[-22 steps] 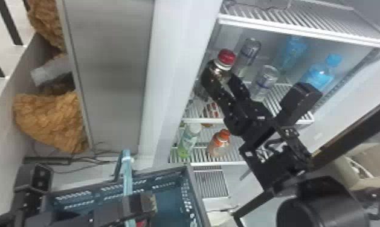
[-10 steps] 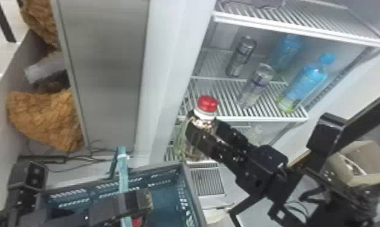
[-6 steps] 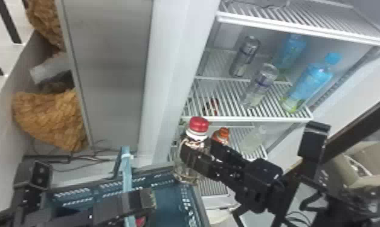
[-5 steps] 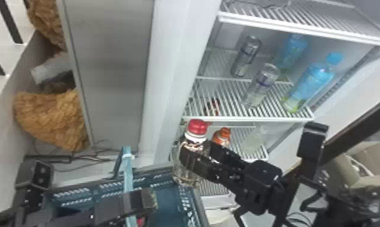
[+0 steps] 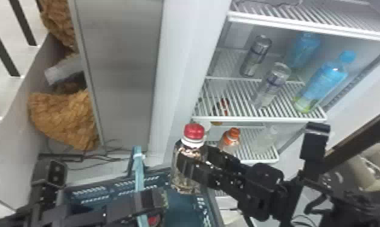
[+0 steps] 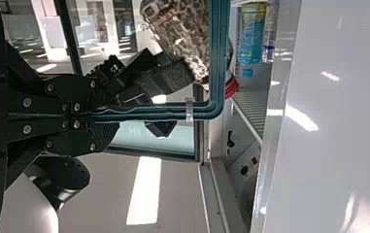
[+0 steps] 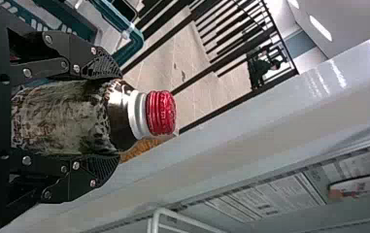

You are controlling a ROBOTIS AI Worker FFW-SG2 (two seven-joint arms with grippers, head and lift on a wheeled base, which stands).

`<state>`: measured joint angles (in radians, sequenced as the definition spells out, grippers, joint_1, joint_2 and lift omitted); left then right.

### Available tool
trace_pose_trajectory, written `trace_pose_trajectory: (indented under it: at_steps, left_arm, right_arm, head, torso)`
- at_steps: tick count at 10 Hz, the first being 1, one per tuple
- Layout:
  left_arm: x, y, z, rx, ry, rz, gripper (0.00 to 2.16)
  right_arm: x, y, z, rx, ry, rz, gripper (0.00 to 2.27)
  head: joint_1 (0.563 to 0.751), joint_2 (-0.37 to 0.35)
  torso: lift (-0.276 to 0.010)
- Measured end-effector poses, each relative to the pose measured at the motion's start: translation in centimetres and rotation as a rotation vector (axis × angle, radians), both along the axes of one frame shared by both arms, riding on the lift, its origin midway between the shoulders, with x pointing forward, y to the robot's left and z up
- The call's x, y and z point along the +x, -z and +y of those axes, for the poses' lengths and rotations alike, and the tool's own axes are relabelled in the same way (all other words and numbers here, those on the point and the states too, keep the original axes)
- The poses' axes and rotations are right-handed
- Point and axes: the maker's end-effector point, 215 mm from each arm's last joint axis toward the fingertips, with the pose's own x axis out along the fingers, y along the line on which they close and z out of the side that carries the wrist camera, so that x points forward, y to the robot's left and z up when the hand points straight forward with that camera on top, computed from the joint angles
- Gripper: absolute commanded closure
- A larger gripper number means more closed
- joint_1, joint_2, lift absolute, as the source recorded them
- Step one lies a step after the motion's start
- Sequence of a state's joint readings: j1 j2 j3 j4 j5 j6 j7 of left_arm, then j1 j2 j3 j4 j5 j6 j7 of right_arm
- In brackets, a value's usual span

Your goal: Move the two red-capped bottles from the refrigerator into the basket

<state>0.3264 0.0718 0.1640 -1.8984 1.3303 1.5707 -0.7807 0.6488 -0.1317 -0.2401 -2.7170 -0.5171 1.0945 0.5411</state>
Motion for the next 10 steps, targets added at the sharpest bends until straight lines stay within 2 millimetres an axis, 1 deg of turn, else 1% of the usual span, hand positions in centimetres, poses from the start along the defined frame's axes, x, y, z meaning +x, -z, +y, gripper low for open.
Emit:
trace_pose_trajectory:
  at_steps: [1, 2, 4, 6, 8, 10]
  left_arm:
    - [0.0, 0.0, 0.0, -0.001, 0.000, 0.000, 1.20]
    - [0.0, -0.1, 0.0, -0.002, 0.000, 0.000, 1.20]
    - [0.0, 0.0, 0.0, -0.002, 0.000, 0.001, 1.20]
    - [-0.1, -0.1, 0.1, -0.009, -0.001, 0.003, 1.20]
    - [-0.1, -0.1, 0.1, -0.009, -0.002, 0.004, 1.20]
    - [-0.2, -0.1, 0.2, -0.010, -0.005, 0.009, 1.20]
  right_arm:
    - [-0.2, 0.3, 0.3, 0.013, -0.012, 0.014, 0.18]
    - [-0.2, 0.4, 0.4, 0.019, -0.017, 0.017, 0.05]
    - [0.2, -0.1, 0.5, 0.032, -0.017, -0.003, 0.16]
    - [0.3, -0.5, 0.5, 0.043, -0.013, -0.016, 0.16]
    - [0.9, -1.5, -0.8, 0.038, 0.028, -0.071, 0.16]
    - [1.3, -2.0, -3.0, 0.021, 0.093, -0.130, 0.16]
  head:
    - [0.695, -0.214]
    - [0.695, -0.211]
    - [0.695, -0.208]
    - [0.695, -0.203]
    - [0.695, -0.220]
    - [0.695, -0.266]
  torso:
    - [0.000]
    - [0.000]
    - [0.000]
    - [0.000]
    - [0.000]
    - [0.000]
